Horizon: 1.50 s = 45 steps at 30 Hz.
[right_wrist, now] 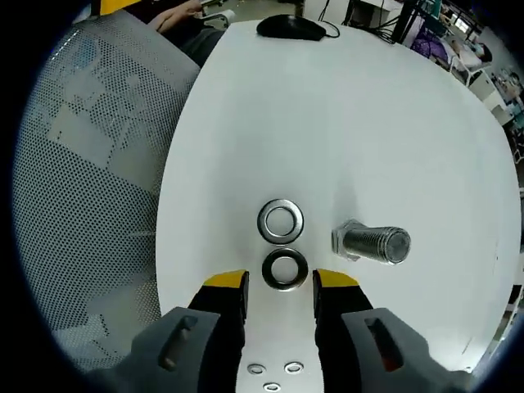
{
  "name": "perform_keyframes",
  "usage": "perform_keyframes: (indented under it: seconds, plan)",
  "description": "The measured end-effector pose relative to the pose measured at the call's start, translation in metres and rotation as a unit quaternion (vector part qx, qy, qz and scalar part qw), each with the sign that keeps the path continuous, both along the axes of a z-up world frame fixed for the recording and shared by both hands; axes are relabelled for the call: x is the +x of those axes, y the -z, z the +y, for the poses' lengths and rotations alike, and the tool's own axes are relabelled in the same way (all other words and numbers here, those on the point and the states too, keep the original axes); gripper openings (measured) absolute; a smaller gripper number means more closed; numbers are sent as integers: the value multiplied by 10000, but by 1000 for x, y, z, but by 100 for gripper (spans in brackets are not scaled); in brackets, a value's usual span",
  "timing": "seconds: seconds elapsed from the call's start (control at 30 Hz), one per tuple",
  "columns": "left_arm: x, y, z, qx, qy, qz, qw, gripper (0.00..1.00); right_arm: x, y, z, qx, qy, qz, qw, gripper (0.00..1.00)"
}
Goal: Place the washer onto the threaded stud by aligning its center hole with the stud, sliding it down to the base, and recovering from edge contact or off-axis alignment until the washer reaches the visible bottom stop.
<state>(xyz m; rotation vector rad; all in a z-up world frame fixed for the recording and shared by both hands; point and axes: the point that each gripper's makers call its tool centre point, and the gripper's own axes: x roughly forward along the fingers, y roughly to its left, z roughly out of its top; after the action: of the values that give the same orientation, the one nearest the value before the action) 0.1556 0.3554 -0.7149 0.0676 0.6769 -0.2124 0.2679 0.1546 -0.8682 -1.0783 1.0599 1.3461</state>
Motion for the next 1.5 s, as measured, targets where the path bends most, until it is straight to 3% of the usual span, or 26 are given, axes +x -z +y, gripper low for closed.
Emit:
perform_keyframes:
  seconds: [0.07, 0.1, 0.67, 1.5]
  plan:
    - [0, 0, 0, 1, 2, 2, 10000, 4, 0, 3, -1, -43, -22, 0, 10000, 33]
    - [0, 0, 0, 0, 1, 1, 10000, 4, 2, 1, 0, -58, -229, -81, 9997, 31]
    - [0, 0, 1, -13, -44, -8, 10000, 4, 3, -1, 1, 24, -26, -132, 9999, 25]
    - [0, -1, 2, -36, -114, -26, 9999, 4, 6, 4, 2, -441, -145, -284, 9985, 26]
